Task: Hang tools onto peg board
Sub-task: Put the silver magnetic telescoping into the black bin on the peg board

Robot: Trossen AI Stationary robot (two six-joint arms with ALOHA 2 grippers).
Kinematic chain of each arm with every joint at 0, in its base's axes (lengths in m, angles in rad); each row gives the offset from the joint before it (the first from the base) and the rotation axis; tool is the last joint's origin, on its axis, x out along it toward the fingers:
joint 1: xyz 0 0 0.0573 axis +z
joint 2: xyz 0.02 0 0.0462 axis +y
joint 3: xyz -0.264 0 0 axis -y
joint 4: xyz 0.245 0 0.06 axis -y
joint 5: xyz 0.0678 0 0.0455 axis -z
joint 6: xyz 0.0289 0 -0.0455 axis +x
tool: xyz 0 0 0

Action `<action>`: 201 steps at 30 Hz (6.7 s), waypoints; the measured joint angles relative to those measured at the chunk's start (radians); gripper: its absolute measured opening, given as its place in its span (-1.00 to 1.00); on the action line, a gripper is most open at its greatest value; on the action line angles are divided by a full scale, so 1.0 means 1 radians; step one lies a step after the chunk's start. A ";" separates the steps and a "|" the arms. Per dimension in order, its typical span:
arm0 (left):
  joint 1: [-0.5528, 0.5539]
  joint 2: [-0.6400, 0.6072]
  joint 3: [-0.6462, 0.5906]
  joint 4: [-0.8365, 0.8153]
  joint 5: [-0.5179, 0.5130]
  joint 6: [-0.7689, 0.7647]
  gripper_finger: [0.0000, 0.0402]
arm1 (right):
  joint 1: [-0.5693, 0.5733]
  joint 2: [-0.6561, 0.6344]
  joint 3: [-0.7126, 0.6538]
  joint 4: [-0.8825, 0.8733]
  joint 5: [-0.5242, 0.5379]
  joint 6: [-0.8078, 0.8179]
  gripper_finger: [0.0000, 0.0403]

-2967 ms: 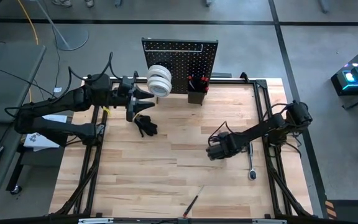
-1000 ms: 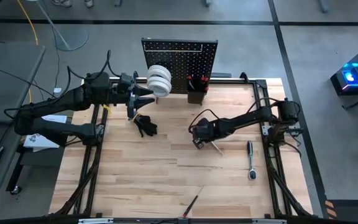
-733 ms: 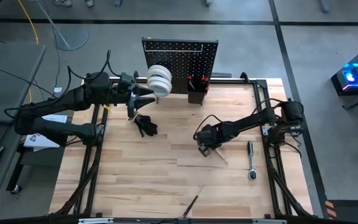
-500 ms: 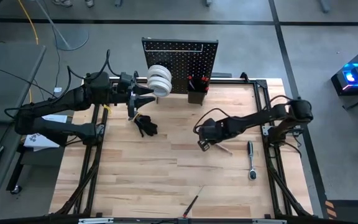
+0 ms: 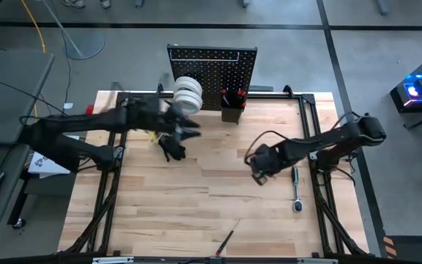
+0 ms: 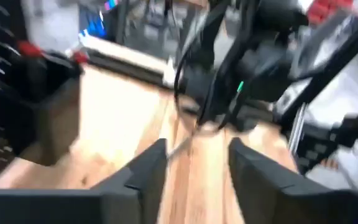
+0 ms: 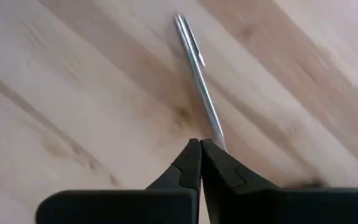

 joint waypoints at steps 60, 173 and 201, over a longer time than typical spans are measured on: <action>-0.240 1.256 0.615 0.325 -0.473 -0.157 -1.00 | 0.373 -0.234 0.105 -0.003 0.455 0.772 -1.00; -0.055 1.028 0.615 0.143 -0.026 0.197 -1.00 | 0.009 0.072 -0.390 0.306 0.046 0.083 -0.95; -0.037 0.293 0.616 -0.257 -0.266 0.317 -1.00 | 0.074 0.043 -0.163 0.237 -0.001 0.071 -0.99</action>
